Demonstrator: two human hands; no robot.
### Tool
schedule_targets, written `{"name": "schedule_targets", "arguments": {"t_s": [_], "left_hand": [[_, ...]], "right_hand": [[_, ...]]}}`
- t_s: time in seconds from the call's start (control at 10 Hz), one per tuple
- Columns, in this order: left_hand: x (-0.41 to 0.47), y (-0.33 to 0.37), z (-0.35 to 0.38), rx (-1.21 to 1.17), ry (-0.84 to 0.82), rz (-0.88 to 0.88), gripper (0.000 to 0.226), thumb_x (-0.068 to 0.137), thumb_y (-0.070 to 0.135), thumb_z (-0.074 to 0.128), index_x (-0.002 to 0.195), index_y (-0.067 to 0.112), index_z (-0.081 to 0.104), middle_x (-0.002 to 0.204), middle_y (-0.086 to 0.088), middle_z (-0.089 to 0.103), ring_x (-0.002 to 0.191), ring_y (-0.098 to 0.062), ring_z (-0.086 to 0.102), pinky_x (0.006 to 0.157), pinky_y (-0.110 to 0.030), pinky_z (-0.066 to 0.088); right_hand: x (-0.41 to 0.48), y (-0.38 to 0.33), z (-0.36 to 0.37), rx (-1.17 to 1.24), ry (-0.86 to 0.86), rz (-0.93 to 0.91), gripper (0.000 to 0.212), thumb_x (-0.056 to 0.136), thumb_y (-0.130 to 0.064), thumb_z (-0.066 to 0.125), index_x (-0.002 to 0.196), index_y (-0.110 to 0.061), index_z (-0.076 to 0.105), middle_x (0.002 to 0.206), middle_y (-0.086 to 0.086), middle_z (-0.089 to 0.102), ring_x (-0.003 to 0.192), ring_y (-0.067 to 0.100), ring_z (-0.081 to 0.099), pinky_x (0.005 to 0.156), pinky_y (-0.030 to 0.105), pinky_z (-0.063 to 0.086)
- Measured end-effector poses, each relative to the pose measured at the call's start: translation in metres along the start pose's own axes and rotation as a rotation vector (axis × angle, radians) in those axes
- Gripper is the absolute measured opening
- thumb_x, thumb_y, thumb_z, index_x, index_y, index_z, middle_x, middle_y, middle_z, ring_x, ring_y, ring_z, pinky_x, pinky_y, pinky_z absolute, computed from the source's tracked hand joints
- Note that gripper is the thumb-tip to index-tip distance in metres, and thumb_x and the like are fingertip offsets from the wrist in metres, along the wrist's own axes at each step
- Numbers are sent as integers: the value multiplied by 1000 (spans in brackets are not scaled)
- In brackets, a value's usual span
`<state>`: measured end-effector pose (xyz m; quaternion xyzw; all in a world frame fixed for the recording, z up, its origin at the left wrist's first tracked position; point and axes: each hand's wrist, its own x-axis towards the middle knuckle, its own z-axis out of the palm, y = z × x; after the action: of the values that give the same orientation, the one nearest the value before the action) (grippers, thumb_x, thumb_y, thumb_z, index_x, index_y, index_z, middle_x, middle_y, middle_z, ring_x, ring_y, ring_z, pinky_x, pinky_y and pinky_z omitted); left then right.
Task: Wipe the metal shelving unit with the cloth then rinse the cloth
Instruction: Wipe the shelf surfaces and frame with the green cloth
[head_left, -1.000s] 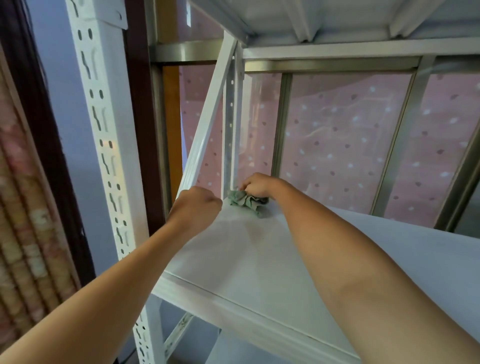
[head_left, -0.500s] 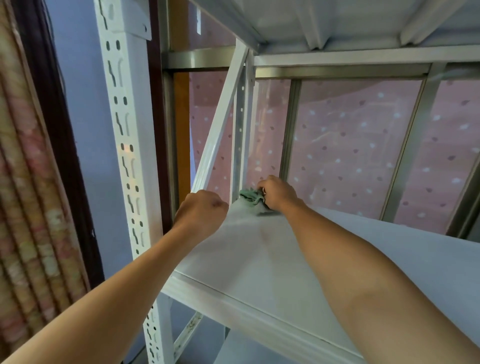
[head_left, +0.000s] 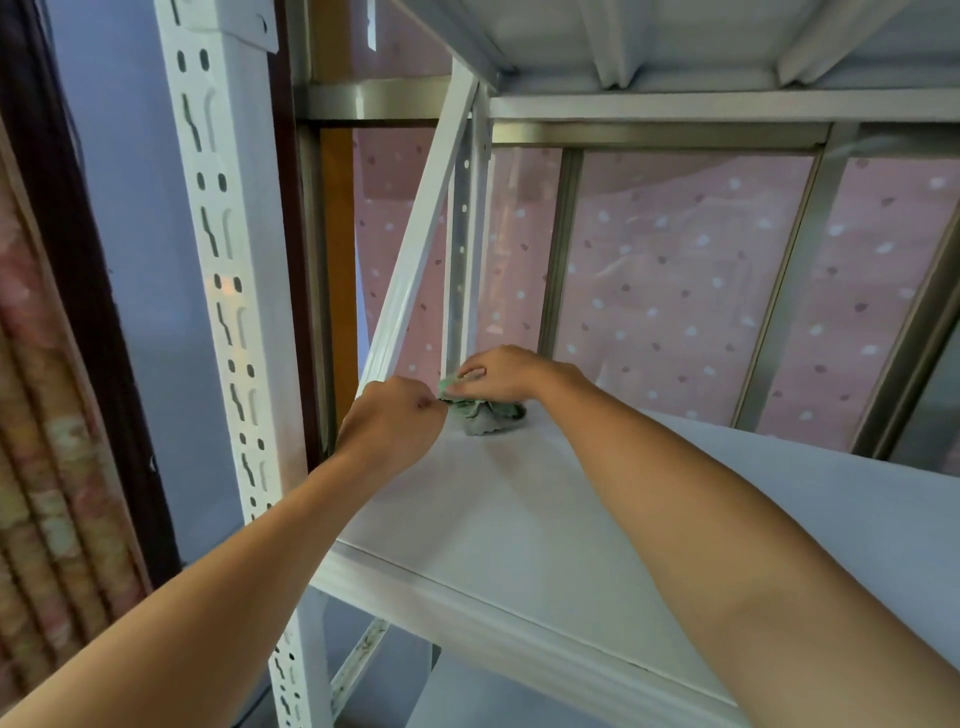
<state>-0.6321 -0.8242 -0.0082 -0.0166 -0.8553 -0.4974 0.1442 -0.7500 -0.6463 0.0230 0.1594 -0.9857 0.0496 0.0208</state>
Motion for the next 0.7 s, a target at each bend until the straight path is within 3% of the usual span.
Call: {"name": "schedule_targets", "arguments": {"t_s": [0.1,0.2,0.3,0.5,0.6,0.7], "left_hand": [[-2,0,1,317,-15,129,21,90,1,39,97,12,56,99,-6,64,95,-29,62,69,-31,50],[2,0,5,252,8,183,29,92,23,44,66,23,57,75,0,63,69,-19,59,60,-25,47],[4,4,12,349,-24,214,29,92,21,45,71,21,65,79,-2,66,66,-16,56,58,-24,50],[16,5,17,465,-10,201,28,90,31,47,78,17,68,82,-4,69,79,-26,63,71,-33,55],[18,2,23,489,10,174,28,91,30,48,77,16,67,79,-6,67,78,-27,63,67,-32,52],[26,2,39,510,-6,208,27,94,23,49,89,16,74,91,-2,72,92,-25,65,84,-31,51]], "right_hand": [[1,-8,10,-88,49,15,58,79,-60,67,131,-35,64,131,1,62,110,27,59,91,39,50],[-2,-9,17,-110,101,6,45,88,-49,66,130,-33,67,123,3,64,109,29,59,80,34,48],[-3,-1,19,-55,102,47,42,91,-45,66,131,-33,66,127,4,64,108,30,60,91,38,51],[16,37,29,82,182,110,30,91,-31,66,120,-27,74,116,6,71,96,29,64,85,32,51],[23,45,31,115,196,104,28,91,-28,66,117,-25,75,112,4,71,88,24,60,79,29,48],[28,51,34,124,203,89,28,90,-30,65,115,-21,75,111,7,71,82,22,57,71,27,42]]}}
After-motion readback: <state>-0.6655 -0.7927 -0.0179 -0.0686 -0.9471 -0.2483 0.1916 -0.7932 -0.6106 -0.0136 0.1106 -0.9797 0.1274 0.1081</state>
